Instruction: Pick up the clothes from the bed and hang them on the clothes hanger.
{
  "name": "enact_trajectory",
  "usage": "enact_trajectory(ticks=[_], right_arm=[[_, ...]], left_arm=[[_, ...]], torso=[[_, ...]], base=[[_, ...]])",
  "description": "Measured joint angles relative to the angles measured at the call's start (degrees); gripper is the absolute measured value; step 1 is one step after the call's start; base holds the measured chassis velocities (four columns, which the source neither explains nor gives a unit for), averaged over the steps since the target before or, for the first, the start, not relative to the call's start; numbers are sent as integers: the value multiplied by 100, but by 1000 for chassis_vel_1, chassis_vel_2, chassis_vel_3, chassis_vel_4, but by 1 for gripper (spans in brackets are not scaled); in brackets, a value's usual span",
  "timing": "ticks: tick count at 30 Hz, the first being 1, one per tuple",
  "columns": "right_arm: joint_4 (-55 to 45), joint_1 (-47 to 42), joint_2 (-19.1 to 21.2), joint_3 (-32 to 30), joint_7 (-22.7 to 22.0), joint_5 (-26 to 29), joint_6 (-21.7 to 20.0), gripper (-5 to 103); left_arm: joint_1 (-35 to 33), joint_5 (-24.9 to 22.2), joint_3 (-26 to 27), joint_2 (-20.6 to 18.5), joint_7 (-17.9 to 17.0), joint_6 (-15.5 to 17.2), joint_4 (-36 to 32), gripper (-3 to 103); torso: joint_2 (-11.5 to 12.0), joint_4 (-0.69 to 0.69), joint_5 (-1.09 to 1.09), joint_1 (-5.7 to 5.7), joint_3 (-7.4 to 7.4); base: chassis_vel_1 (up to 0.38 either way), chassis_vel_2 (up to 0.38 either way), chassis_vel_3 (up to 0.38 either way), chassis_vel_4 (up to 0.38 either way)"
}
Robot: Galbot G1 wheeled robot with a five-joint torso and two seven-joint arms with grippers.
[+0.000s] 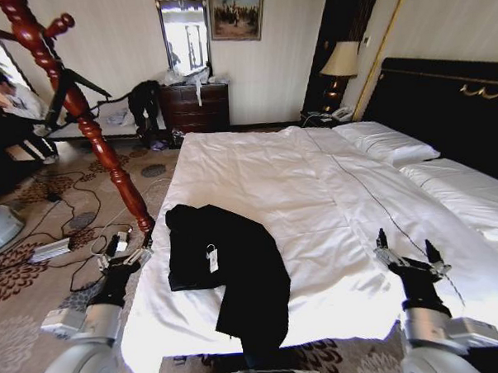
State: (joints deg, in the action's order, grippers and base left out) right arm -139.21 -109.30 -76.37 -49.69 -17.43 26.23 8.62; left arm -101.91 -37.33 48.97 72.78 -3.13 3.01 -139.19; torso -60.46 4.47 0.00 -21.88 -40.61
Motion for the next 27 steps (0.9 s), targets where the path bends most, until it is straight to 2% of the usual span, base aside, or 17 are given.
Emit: enact_trajectory(ticks=[2, 6, 7, 8, 10, 12, 13, 15, 17, 18, 21, 22, 23, 26, 27], right_arm=[[-44, -12, 41, 34, 16, 181, -2, 100], [-375, -35, 402, 176, -87, 1738, -71, 100], [-375, -35, 402, 176, -87, 1738, -71, 100], [-398, -33, 605, 182, -35, 2056, -72, 100], [-396, -26, 1171, 231, 126, 2334, -42, 100], [-188, -78, 1807, 316, 235, 2412, 21, 100], [-188, -78, 1807, 316, 235, 2412, 21, 100], [224, -113, 2411, 422, 275, 2419, 79, 100], [460, 14, 2822, 608, 275, 2512, 84, 100], [460, 14, 2822, 608, 275, 2512, 84, 100], [763, 539, 3276, 1102, 224, 2675, 46, 100], [901, 847, 3452, 1365, 195, 2704, 21, 100], [901, 847, 3452, 1365, 195, 2704, 21, 100], [1245, 1867, 3955, 2166, 190, 2745, -2, 100], [1245, 1867, 3955, 2166, 190, 2745, -2, 100]], left_arm=[[-1, 0, 1, -1, -2, -5, 2, 100], [-21, 27, -4, 20, -26, -20, 24, 100], [-21, 27, -4, 20, -26, -20, 24, 100], [-24, 52, -13, 38, -37, -22, 31, 100], [-27, 112, -19, 71, -61, -23, 45, 100], [-39, 140, 2, 99, -82, -26, 69, 100], [-39, 140, 2, 99, -82, -26, 69, 100], [-71, 201, 38, 99, -90, -67, 189, 100], [-76, 357, 41, 104, -70, -226, 402, 100], [-76, 357, 41, 104, -70, -226, 402, 100], [-65, 483, -30, 196, -118, -434, 697, 100], [-84, 471, -85, 237, -236, -431, 740, 100], [-84, 471, -85, 237, -236, -431, 740, 100], [-123, 530, -206, 377, -400, -386, 826, 100], [-123, 530, -206, 377, -400, -386, 826, 100]], torso=[[0, 0, 0, 0, 0], [0, 0, -1, 0, 0], [0, 0, -1, 0, 0], [0, 1, 0, 0, 0], [0, 2, 1, 0, 0], [0, -4, -1, 0, -1], [0, -4, -1, 0, -1], [0, 0, 2, 0, -1], [0, 2, 2, 0, -1], [0, 2, 2, 0, -1], [0, -1, -1, 0, -1], [0, 1, 2, 0, -1], [0, 1, 2, 0, -1], [0, -1, 0, 0, -1], [0, -1, 0, 0, -1]], base=[[0, 0, 0, 0], [0, 0, 0, 0], [0, 0, 0, 0], [0, 0, 0, 0], [0, 0, 0, 0], [0, 0, 0, 0], [0, 0, 0, 0], [0, 0, 0, 0], [0, 0, 0, 0], [0, 0, 0, 0], [0, 0, 0, 0], [0, 0, 0, 0], [0, 0, 0, 0], [0, 0, 0, 0], [0, 0, 0, 0]])
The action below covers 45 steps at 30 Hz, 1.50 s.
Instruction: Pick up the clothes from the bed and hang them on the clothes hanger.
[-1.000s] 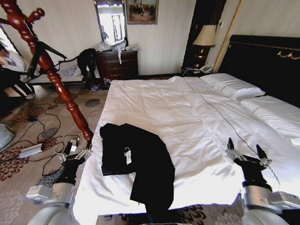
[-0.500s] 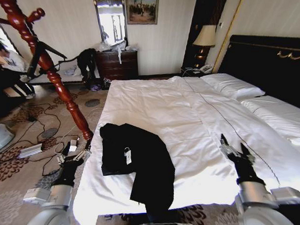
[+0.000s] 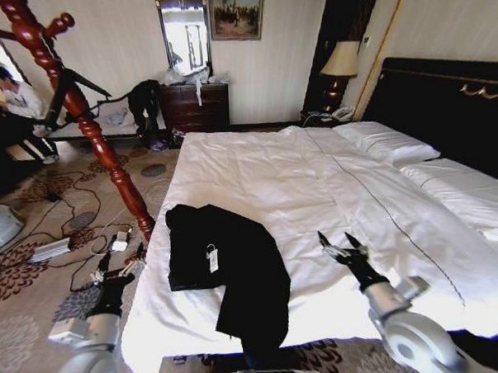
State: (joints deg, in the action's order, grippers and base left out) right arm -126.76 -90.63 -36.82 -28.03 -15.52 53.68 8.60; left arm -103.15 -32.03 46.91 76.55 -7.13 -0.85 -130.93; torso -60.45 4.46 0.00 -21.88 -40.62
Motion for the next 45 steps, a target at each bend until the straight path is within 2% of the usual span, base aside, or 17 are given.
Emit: enact_trajectory(ticks=[3, 4, 6, 8, 9, 13, 15, 17, 18, 20, 22, 23, 26, 34, 37, 39, 45], right_arm=[[346, 1441, 273, 1307, -175, 290, -178, 100], [346, 1441, 273, 1307, -175, 290, -178, 100], [523, 2692, 227, 2385, -657, 587, -601, 100], [630, 3821, -26, 3409, -1180, 930, -1120, 100], [630, 3821, -26, 3409, -1180, 930, -1120, 100], [755, 5436, -785, 4640, -1895, 1765, -1936, 100], [766, 5602, -910, 4792, -2084, 1864, -2110, 100], [778, 5961, -1229, 5194, -2796, 2022, -2817, 100], [778, 5961, -1229, 5194, -2796, 2022, -2817, 100], [788, 6213, -1551, 5504, -3565, 2211, -3538, 100], [841, 6356, -1920, 5717, -4118, 2495, -3952, 100], [841, 6356, -1920, 5717, -4118, 2495, -3952, 100], [1041, 6410, -2401, 5976, -4429, 2533, -4091, 100], [1621, 6500, -3378, 6181, -4381, 2367, -3775, 100], [1796, 6616, -3529, 6321, -4432, 2205, -3817, 100], [1962, 6743, -3638, 6505, -4682, 2043, -4019, 100], [2145, 6831, -3700, 6796, -5215, 1898, -4405, 101]], left_arm=[[-37, 302, -62, 153, -4, -71, 99, 100], [-37, 302, -62, 153, -4, -71, 99, 100], [-90, 667, -55, 214, 25, -148, 201, 100], [-157, 1043, -32, 239, 111, -279, 355, 100], [-157, 1043, -32, 239, 111, -279, 355, 100], [-68, 1283, -19, 308, 176, -447, 722, 100], [-33, 1284, -17, 318, 174, -449, 762, 100], [46, 1265, -16, 327, 158, -449, 813, 100], [46, 1265, -16, 327, 158, -449, 813, 100], [99, 1239, -15, 327, 126, -438, 844, 100], [131, 1210, -12, 325, 95, -429, 883, 100], [131, 1210, -12, 325, 95, -429, 883, 100], [133, 1158, 8, 320, 65, -427, 907, 100], [-107, 822, 132, 206, -58, -372, 768, 100], [-150, 581, 162, 167, -126, -272, 675, 100], [-178, 435, 195, 137, -185, -205, 609, 100], [-225, 397, 230, 72, -222, -185, 572, 100]], torso=[[0, 0, 1, 0, 0], [0, 0, 1, 0, 0], [0, 2, -2, 0, 0], [0, -3, 0, -1, -1], [0, -3, 0, -1, -1], [1, -2, -3, -1, 0], [0, 1, -3, -1, 0], [0, 2, -2, -1, 0], [0, 2, -2, -1, 0], [0, 3, -3, 0, 0], [0, 1, -3, -1, 0], [0, 1, -3, -1, 0], [0, 1, -3, 0, 1], [0, 0, -2, 0, 1], [0, 0, -1, 0, 1], [0, 1, -2, 0, 1], [0, 2, -1, 0, 1]], base=[[0, 0, 0, 0], [0, 0, 0, 0], [0, 0, 0, 0], [0, 0, 0, 0], [0, 0, 0, 0], [0, 0, 0, 0], [0, 0, 0, 0], [0, 0, 0, 0], [0, 0, 0, 0], [0, 0, 0, 0], [0, 0, 0, 0], [0, 0, 0, 0], [0, 0, 0, 0], [0, 0, 0, 0], [0, 0, 0, 0], [0, 0, 0, 0], [0, 0, 0, 0]])
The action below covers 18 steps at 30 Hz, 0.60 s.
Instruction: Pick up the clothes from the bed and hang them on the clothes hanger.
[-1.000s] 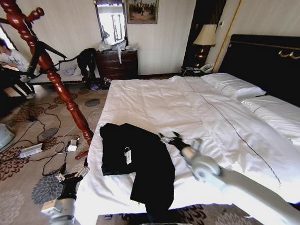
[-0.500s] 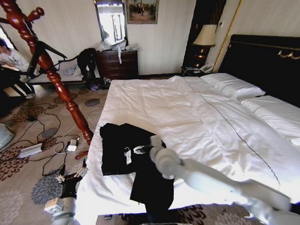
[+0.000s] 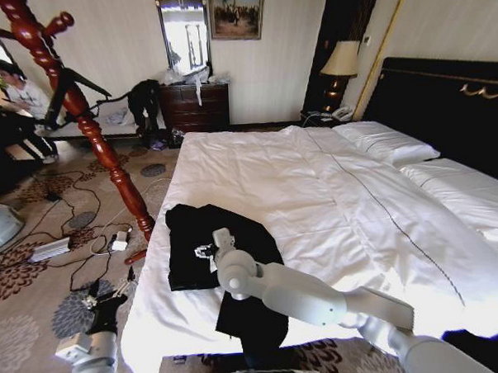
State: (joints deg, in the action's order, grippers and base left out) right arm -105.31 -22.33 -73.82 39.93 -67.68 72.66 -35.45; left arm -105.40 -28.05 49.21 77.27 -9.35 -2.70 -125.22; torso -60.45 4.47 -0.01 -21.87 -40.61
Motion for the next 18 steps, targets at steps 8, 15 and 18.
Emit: enact_trajectory(ticks=[8, 15, 18], right_arm=[[13, -118, 137, -29, -102, -56, 7, 77], [-151, -217, 211, -308, -285, 524, 111, 54], [-156, -253, 329, -399, -207, 453, 183, 38]], left_arm=[[-12, 8, -2, -7, -31, -6, 11, 100], [-40, -29, -35, 10, -124, 94, -118, 100], [-40, -29, -55, 28, -158, 113, -139, 100]], torso=[[0, 0, 0, 0, 0], [0, -1, 1, 0, 0], [0, -1, 1, 0, 0]], base=[[0, 0, 0, 0], [0, 0, 0, 0], [0, 0, 0, 0]])
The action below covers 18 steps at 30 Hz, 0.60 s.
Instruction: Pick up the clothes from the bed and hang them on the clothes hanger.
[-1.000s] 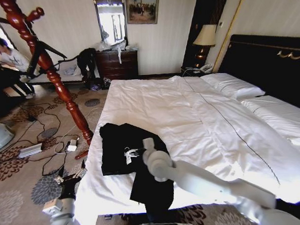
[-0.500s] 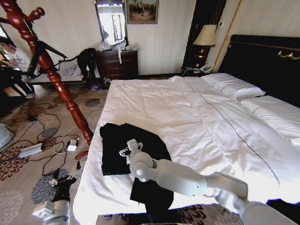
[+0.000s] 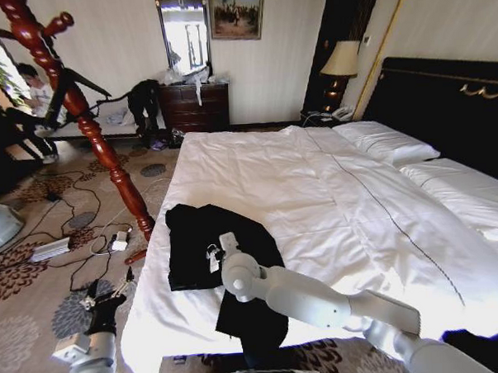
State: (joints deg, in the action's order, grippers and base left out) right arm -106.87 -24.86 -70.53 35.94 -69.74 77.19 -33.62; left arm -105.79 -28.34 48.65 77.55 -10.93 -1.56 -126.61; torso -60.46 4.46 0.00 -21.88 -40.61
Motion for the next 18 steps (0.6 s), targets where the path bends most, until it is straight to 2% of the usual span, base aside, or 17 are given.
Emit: enact_trajectory(ticks=[1, 3, 5, 6, 7, 9, 10, 12, 15, 16, 18], right_arm=[[0, 0, 0, 0, 0, 0, 0, 38], [-33, -37, 80, -58, 67, -81, 41, 27], [-61, -52, 125, -105, 107, -112, 72, 27], [-109, -71, 211, -192, 186, -161, 131, 16], [-153, -83, 287, -271, 265, -203, 190, 16], [-267, -107, 502, -489, 400, -253, 307, 6], [-267, -107, 502, -489, 400, -253, 307, 6], [-455, -134, 831, -883, 516, -249, 393, 1], [-786, -150, 1290, -1577, 703, -86, 473, 0], [-786, -150, 1290, -1577, 703, -86, 473, 0], [-1069, -170, 1618, -2169, 827, 174, 508, 0]], left_arm=[[0, 0, 0, 0, 0, 0, 0, 100], [4, 4, -9, 18, -15, 1, 0, 100], [4, 7, -11, 23, -17, 1, 0, 100], [3, 13, -12, 27, -20, 1, 0, 100], [3, 16, -12, 27, -23, 1, 0, 100], [4, 16, -9, 26, -35, 2, -1, 100], [4, 16, -9, 26, -35, 2, -1, 100], [3, 17, -2, 19, -48, 1, -16, 100], [0, 17, 6, 10, -56, 0, -40, 100], [0, 17, 6, 10, -56, 0, -40, 100], [8, 20, 6, 6, -63, -1, -41, 100]], torso=[[0, 0, 0, 0, 0], [0, 0, 0, 0, 0], [0, -1, 0, 0, 0], [0, -1, 0, 0, 0], [0, -1, 1, 0, 0], [0, 0, 1, 0, 0], [0, 0, 1, 0, 0], [0, 0, 1, 0, 0], [0, 1, 2, 0, 0], [0, 1, 2, 0, 0], [0, 0, 2, 0, 0]], base=[[0, 0, 0, 0], [0, 0, 0, 0], [0, 0, 0, 0], [0, 0, 0, 0], [0, 0, 0, 0], [0, 0, 0, 0], [0, 0, 0, 0], [0, 0, 0, 0], [0, 0, 0, 0], [0, 0, 0, 0], [0, 0, 0, 0]])
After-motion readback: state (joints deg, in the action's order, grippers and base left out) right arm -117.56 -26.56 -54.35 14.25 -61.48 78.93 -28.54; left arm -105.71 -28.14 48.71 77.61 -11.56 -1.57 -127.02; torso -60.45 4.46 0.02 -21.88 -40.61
